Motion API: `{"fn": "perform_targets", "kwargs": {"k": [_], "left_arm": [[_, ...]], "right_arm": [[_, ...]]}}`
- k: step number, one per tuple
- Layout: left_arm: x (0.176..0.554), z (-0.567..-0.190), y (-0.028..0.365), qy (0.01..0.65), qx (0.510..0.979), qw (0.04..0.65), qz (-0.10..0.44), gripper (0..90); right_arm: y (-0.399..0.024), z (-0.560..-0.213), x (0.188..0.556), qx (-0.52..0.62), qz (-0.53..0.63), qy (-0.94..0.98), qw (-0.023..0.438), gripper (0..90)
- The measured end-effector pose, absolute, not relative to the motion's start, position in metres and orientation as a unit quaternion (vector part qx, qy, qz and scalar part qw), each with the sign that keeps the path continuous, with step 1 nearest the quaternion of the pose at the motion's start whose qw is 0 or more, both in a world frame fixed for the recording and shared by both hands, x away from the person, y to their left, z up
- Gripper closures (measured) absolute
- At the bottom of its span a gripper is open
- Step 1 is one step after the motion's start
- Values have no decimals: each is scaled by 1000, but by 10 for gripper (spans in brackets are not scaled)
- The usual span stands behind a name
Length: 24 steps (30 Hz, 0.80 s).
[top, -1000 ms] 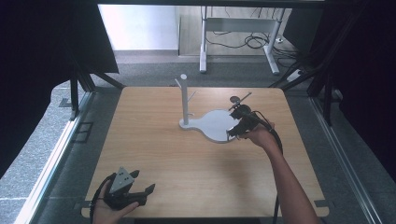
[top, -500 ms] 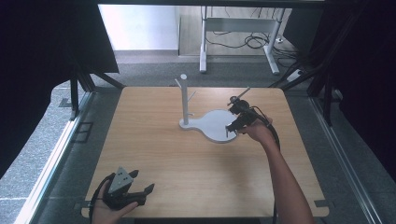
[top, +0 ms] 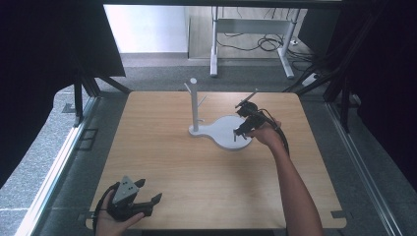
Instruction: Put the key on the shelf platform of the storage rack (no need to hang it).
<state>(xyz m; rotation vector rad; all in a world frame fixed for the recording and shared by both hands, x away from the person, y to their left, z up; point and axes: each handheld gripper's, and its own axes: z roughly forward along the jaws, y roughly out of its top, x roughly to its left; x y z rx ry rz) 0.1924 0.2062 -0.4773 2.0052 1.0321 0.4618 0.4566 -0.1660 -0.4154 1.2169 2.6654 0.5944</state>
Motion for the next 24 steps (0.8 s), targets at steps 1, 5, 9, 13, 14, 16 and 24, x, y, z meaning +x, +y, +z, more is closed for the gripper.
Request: {"fn": "perform_targets", "kwargs": {"k": [1,5,9,13,14,16,24], "left_arm": [[192,-477,206,410,795,407,183,250],[193,-477,207,412,794,407,184,250],[193,-478,207,412,795,407,184,250],[193,-478,208,412,794,407,184,250],[193,-478,209,413,794,407,184,250],[193,-478,210,415,792,408,185,250],[193,-478,210,414,793,407,183,250]], "right_arm": [[-165,-416,458,407,200,888,75,681],[-161,-420,463,409,199,888,74,681],[-159,-424,469,412,201,886,70,681],[-156,-430,474,413,197,886,70,681],[-156,-432,475,412,198,887,69,680],[-155,-433,477,415,200,885,68,681],[-147,-443,481,413,201,886,67,681]]}}
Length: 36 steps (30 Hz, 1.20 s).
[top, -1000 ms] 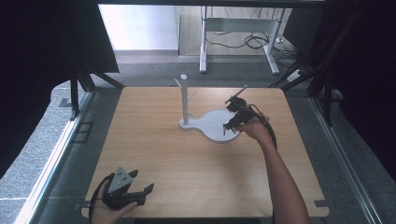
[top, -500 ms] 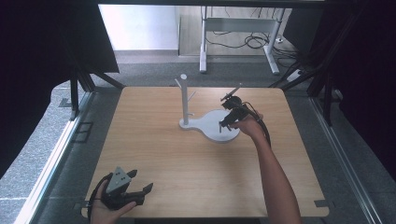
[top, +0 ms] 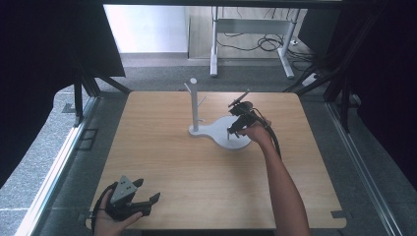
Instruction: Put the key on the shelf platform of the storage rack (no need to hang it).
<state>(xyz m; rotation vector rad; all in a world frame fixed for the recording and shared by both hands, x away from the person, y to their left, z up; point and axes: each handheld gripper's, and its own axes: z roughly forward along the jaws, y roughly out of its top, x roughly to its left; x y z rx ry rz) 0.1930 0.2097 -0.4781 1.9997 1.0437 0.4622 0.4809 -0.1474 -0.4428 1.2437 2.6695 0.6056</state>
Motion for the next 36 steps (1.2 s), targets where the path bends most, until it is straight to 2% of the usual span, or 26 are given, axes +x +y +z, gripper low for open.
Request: {"fn": "perform_targets", "kwargs": {"k": [36], "left_arm": [[194,-479,212,416,792,407,184,250]], "right_arm": [[-164,-488,495,455,183,867,90,680]]}}
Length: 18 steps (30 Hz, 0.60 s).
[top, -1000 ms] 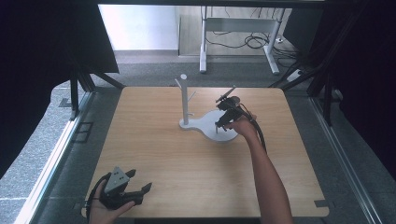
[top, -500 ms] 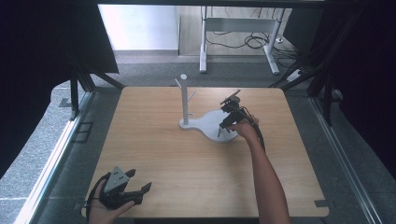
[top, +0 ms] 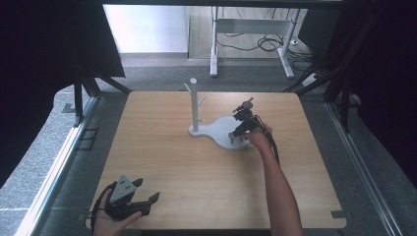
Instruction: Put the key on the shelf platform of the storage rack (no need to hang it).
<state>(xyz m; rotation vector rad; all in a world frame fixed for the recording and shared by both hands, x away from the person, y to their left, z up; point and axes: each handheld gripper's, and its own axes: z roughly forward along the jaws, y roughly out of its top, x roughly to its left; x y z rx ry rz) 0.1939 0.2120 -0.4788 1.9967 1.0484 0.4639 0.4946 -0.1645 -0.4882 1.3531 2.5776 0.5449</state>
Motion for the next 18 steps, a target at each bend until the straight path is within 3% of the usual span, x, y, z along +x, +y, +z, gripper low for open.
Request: {"fn": "perform_targets", "kwargs": {"k": [18], "left_arm": [[194,-479,211,417,792,406,184,250]], "right_arm": [[-161,-496,494,453,174,868,102,654]]}}
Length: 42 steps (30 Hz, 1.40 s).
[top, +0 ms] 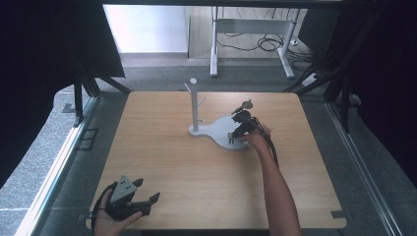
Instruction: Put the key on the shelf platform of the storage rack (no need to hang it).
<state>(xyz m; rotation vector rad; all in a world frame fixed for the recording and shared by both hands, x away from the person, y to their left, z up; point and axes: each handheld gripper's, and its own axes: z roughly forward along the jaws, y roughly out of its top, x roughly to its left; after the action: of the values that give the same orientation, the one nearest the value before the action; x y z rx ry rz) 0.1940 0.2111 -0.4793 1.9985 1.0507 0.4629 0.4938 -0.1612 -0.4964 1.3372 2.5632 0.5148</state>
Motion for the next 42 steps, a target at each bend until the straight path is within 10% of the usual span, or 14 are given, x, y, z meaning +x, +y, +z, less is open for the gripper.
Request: {"fn": "perform_targets", "kwargs": {"k": [14,42], "left_arm": [[194,-479,211,416,793,405,184,250],[194,-479,206,412,796,402,186,250]], "right_arm": [[-164,-483,487,460,198,858,119,464],[-173,-456,419,376,279,877,104,442]]}}
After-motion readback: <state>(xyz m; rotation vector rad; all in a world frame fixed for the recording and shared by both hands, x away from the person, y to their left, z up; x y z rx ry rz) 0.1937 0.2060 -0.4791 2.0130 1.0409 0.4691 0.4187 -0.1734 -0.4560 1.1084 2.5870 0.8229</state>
